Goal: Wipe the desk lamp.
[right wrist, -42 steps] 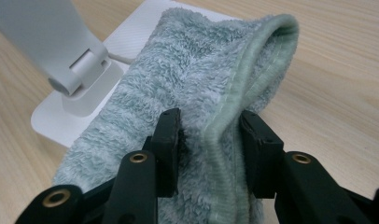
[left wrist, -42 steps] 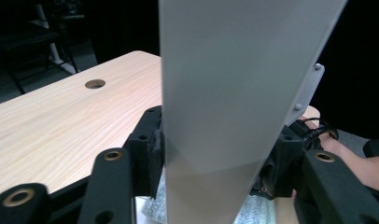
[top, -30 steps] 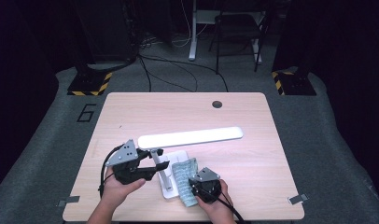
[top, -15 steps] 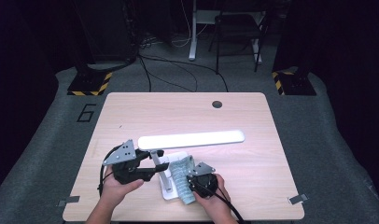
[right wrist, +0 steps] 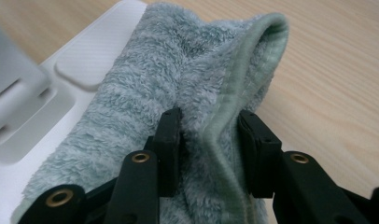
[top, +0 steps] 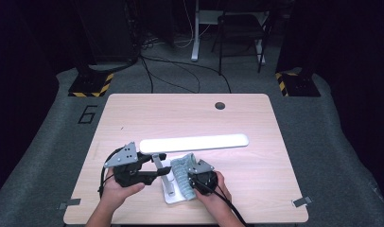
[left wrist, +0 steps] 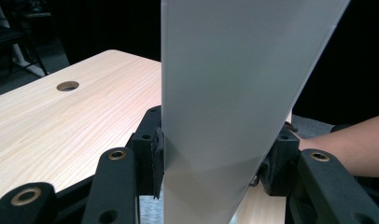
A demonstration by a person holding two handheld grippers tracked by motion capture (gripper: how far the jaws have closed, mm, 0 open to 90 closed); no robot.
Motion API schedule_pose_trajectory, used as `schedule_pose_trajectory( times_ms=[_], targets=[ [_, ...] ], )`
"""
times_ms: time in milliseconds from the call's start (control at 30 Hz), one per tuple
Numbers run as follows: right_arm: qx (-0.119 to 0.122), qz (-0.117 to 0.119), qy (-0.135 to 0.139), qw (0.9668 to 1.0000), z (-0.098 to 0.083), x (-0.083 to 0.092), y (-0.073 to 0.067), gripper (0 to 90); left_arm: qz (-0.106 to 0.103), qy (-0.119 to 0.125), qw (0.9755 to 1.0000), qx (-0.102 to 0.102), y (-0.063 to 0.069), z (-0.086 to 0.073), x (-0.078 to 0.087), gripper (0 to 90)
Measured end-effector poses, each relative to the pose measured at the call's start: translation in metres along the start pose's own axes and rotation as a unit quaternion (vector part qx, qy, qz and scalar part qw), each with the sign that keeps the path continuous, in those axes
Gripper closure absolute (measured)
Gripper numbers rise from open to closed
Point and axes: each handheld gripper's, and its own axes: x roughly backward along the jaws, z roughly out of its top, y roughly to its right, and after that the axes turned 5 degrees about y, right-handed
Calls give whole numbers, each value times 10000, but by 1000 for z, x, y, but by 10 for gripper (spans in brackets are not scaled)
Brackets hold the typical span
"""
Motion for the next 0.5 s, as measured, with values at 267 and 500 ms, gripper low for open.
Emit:
schedule_pose_trajectory(
  times_ms=[267, 500],
  targets=[
    [-118, -73, -23, 9999, 16, -26, 12, 628, -18, 32, 10000, 3, 0, -1, 0, 513],
    [-393, -58, -55, 9992, 28, -46, 26, 629, -32, 31, 10000, -13, 0, -1, 0, 513]
  ],
)
